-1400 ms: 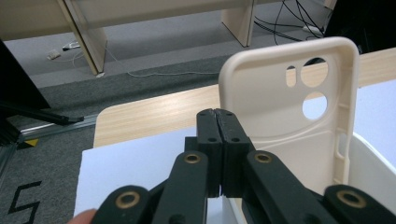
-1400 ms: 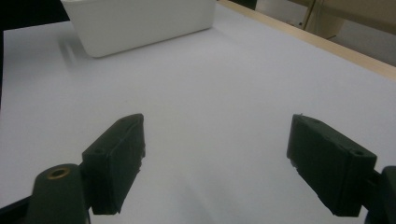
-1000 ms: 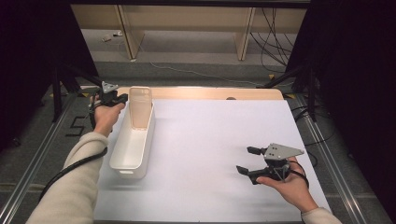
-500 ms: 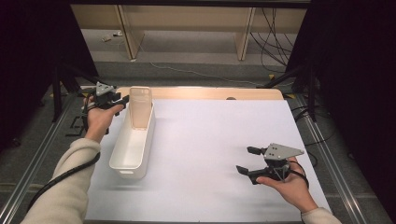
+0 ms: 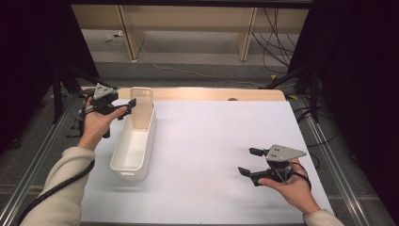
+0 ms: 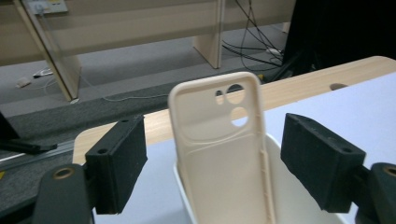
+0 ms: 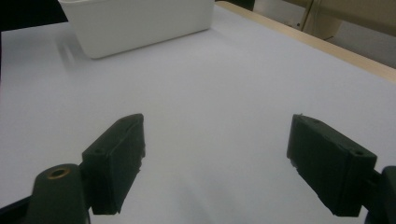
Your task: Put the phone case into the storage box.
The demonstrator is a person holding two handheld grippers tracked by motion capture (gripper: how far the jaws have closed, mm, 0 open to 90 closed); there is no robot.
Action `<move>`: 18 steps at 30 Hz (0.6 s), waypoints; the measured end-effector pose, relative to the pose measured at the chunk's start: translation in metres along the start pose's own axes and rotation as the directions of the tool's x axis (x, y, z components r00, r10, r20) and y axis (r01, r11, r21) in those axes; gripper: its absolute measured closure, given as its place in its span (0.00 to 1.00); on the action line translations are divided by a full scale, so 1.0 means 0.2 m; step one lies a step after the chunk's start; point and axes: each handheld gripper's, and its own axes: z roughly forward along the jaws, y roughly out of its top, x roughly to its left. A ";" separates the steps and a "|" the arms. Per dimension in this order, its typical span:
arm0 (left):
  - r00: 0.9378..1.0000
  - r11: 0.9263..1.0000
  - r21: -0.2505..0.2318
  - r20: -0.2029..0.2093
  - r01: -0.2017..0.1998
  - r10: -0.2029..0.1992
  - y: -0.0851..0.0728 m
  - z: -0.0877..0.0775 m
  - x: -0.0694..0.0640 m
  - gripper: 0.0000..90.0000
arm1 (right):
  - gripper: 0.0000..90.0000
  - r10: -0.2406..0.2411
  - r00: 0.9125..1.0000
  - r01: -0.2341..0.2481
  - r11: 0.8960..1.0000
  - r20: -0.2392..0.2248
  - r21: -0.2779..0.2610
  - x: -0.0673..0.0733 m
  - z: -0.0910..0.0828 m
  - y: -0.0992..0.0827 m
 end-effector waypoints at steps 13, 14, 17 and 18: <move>0.999 0.999 -0.020 0.033 -0.040 0.040 0.02 -0.11 -0.09 0.11 | 0.23 0.003 1.000 -0.003 1.000 0.001 -0.002 0.00 0.00 0.00; 0.998 0.999 -0.023 0.036 -0.042 0.043 0.02 -0.12 -0.09 0.11 | 0.23 0.003 1.000 -0.003 1.000 0.000 -0.003 0.00 0.00 0.00; 0.998 0.998 -0.028 0.038 -0.050 0.051 0.01 -0.14 -0.11 0.12 | 0.23 0.002 1.000 -0.002 1.000 0.000 -0.006 0.00 0.00 0.00; 0.998 0.998 -0.030 0.041 -0.052 0.053 0.01 -0.14 -0.12 0.12 | 0.23 0.003 1.000 -0.003 1.000 0.001 -0.005 0.00 0.00 0.00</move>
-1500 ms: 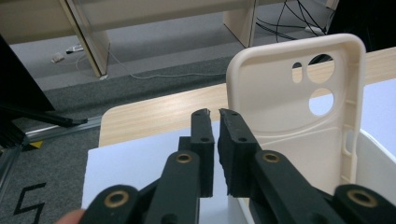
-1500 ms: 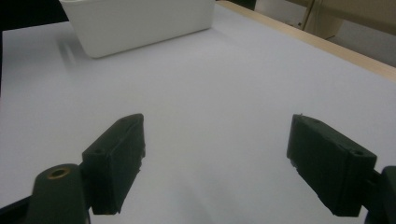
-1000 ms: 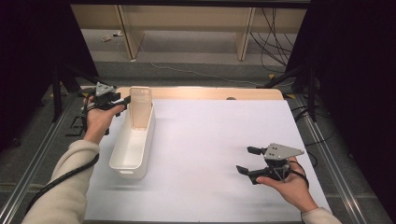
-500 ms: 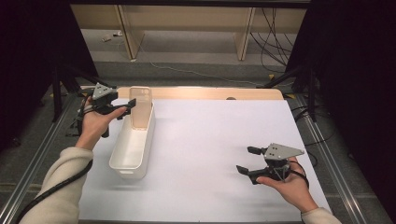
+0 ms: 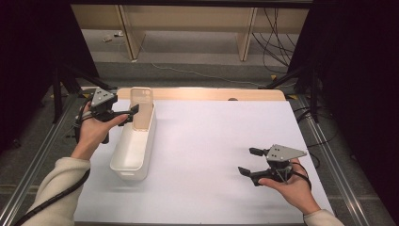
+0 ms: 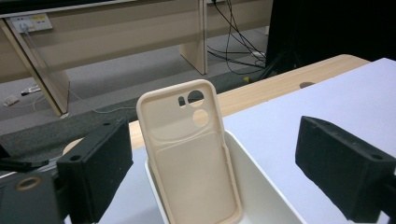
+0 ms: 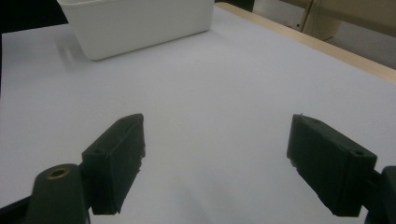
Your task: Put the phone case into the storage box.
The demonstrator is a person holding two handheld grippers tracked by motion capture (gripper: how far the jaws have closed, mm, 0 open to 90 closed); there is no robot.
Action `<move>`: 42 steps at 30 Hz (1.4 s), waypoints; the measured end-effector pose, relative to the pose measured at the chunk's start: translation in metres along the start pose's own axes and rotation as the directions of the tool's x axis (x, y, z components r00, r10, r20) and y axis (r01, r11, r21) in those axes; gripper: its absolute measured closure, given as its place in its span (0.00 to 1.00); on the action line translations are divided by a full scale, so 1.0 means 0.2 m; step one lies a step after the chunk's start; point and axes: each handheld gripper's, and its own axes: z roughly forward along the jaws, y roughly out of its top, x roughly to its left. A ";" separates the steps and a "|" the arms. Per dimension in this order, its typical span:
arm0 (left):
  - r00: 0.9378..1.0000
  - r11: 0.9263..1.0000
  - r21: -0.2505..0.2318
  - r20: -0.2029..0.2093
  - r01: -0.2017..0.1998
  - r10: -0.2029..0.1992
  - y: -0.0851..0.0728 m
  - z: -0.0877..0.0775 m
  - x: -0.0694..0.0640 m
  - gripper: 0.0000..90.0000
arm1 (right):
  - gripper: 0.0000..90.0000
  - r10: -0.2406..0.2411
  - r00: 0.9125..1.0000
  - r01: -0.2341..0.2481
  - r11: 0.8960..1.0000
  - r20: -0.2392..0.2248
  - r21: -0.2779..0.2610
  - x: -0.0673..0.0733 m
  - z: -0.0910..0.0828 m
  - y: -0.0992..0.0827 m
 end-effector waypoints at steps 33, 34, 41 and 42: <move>0.994 0.998 -0.041 0.099 -0.040 0.044 -0.06 -0.15 -0.21 0.11 | 0.23 0.001 1.000 -0.001 1.000 0.000 -0.003 0.00 0.00 0.00; 0.994 0.998 -0.043 0.102 -0.045 0.049 -0.06 -0.16 -0.21 0.11 | 0.23 0.001 1.000 -0.001 1.000 -0.001 -0.003 0.00 0.00 0.00; 0.990 0.997 -0.052 0.129 -0.055 0.061 -0.07 -0.18 -0.27 0.11 | 0.23 0.003 1.000 -0.003 1.000 -0.001 -0.004 0.00 0.00 0.00; 0.989 0.997 -0.050 0.133 -0.057 0.063 -0.08 -0.18 -0.28 0.11 | 0.23 0.002 1.000 -0.002 1.000 -0.001 -0.004 0.00 0.00 0.00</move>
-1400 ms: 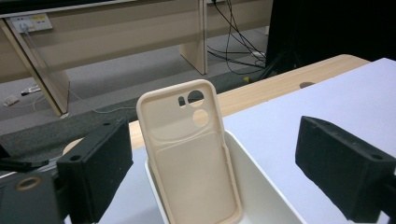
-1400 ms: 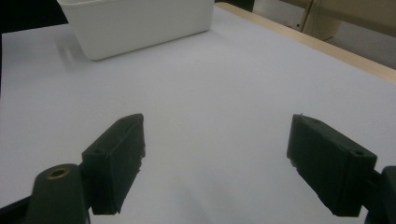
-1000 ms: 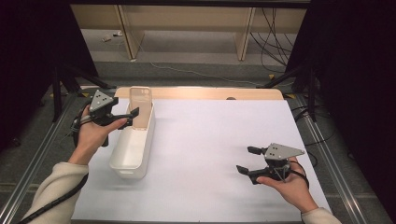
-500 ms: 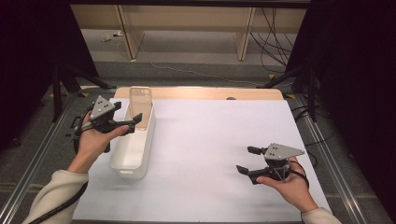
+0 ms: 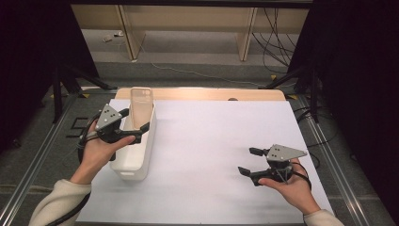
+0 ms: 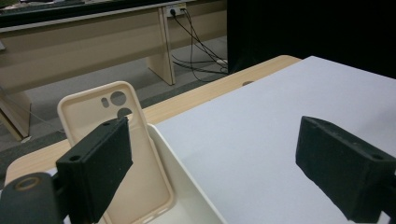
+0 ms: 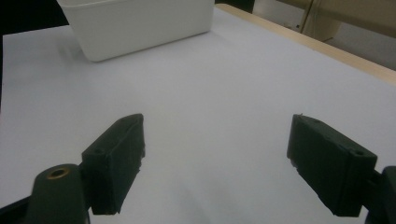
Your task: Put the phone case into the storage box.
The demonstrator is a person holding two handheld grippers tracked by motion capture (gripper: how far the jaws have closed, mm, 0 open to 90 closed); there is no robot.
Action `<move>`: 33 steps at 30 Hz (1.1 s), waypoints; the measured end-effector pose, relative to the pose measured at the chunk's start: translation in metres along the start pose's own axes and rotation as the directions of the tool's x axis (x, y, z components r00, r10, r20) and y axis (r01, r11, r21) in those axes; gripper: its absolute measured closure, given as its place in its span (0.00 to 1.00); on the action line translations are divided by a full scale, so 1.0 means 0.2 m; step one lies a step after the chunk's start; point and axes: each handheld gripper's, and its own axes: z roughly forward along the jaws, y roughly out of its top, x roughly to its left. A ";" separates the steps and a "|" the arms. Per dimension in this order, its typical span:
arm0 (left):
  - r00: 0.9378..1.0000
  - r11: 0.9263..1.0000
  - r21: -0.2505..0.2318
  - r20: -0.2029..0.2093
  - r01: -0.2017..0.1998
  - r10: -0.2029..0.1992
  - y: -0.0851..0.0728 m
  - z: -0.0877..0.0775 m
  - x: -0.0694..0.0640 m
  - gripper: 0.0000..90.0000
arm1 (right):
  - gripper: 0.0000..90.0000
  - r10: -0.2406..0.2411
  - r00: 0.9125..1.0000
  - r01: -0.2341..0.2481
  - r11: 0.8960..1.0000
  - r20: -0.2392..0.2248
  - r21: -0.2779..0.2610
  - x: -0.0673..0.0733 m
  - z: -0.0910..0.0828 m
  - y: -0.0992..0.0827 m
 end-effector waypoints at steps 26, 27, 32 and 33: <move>0.994 0.999 -0.027 0.107 0.031 -0.028 -0.10 -0.07 -0.17 0.12 | 0.23 -0.001 1.000 0.001 1.000 0.001 0.001 0.00 0.00 0.00; 0.994 0.999 -0.028 0.107 0.029 -0.026 -0.10 -0.07 -0.18 0.12 | 0.23 -0.002 1.000 0.002 1.000 0.001 0.001 0.00 0.00 0.00; 0.994 0.999 -0.030 0.111 0.016 -0.013 -0.11 -0.08 -0.20 0.12 | 0.23 0.000 1.000 0.000 1.000 0.000 0.001 0.00 0.00 0.00; 0.994 0.999 -0.031 0.109 0.013 -0.009 -0.12 -0.08 -0.21 0.12 | 0.23 -0.001 1.000 0.001 1.000 0.000 0.002 0.00 0.00 0.00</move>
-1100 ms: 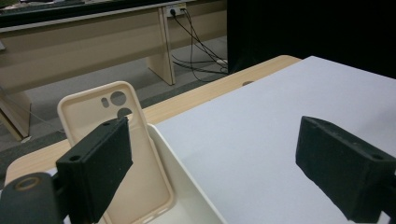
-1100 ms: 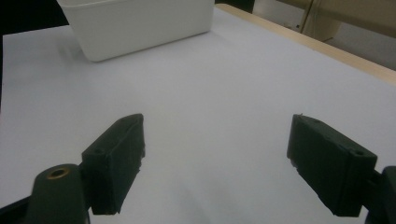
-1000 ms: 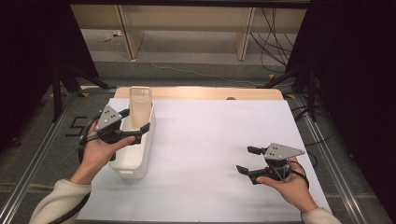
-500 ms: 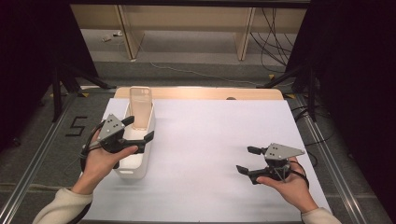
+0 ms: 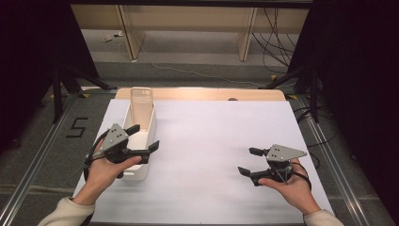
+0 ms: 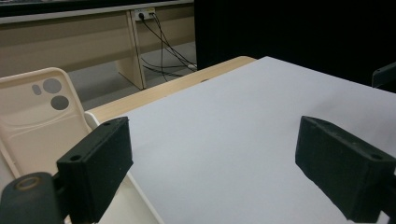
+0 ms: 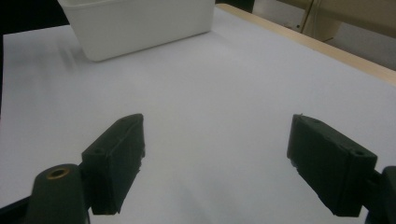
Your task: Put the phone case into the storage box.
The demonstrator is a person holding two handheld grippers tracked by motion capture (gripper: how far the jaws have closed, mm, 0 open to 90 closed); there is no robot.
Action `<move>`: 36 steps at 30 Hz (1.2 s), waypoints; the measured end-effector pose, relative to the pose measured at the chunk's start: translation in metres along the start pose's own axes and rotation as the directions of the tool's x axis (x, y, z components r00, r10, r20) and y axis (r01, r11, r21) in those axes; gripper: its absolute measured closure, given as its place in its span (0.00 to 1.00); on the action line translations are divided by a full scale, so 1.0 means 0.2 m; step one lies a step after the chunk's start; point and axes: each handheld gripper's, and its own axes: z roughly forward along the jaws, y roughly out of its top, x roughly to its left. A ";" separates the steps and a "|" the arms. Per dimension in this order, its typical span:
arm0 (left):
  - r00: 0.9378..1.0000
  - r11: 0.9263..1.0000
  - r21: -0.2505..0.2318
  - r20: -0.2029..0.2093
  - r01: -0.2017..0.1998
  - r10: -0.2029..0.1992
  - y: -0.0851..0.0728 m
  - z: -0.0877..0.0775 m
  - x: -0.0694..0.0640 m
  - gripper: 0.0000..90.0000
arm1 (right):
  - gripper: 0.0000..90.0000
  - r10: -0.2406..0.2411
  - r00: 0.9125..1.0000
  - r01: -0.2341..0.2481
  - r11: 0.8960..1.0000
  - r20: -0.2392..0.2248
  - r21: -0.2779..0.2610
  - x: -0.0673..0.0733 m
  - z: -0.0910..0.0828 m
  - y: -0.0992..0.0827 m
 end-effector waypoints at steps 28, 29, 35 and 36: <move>1.000 1.000 0.008 0.002 -0.017 0.017 -0.09 -0.06 -0.04 0.12 | 0.23 -0.003 1.000 0.003 1.000 0.002 -0.003 0.00 0.00 0.00; 1.000 1.000 0.009 0.003 -0.017 0.017 -0.09 -0.06 -0.05 0.12 | 0.23 -0.003 1.000 0.003 1.000 0.002 -0.003 0.00 0.00 0.00; 1.000 1.000 0.010 0.003 -0.019 0.019 -0.10 -0.07 -0.05 0.12 | 0.23 -0.003 1.000 0.003 1.000 0.001 -0.005 0.00 0.00 0.00; 1.000 1.000 0.008 0.003 -0.018 0.018 -0.10 -0.07 -0.05 0.12 | 0.23 -0.003 1.000 0.003 1.000 0.001 -0.005 0.00 0.00 0.00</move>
